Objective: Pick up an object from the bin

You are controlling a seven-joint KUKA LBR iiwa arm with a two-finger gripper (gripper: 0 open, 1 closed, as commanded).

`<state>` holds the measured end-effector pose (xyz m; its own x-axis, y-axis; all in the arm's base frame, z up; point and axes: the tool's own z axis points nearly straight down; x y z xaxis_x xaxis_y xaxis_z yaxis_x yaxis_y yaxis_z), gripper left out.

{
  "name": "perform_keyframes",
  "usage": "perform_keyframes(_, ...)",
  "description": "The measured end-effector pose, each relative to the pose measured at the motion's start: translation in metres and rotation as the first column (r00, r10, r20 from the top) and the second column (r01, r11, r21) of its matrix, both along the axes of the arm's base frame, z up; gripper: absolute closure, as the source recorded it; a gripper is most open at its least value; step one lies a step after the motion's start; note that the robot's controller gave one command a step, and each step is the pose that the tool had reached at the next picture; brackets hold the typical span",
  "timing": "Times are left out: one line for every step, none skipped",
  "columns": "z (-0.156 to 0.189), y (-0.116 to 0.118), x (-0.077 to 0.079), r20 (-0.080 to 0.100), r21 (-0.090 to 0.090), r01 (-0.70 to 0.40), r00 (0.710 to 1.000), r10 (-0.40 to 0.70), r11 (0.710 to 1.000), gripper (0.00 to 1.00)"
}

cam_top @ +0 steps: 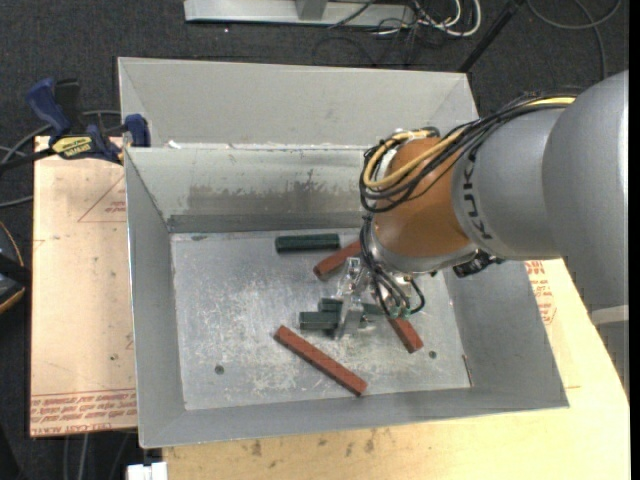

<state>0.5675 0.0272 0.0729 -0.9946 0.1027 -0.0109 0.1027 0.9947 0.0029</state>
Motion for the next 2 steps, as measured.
perform_keyframes(0.000, 0.000, 0.000, 0.000, 0.000, 0.000, 1.000, 0.000, 1.000, 1.00)
perform_keyframes(0.169, 0.000, 0.023, 0.001, -0.002, -0.075, 0.997, 0.075, 0.997, 1.00)
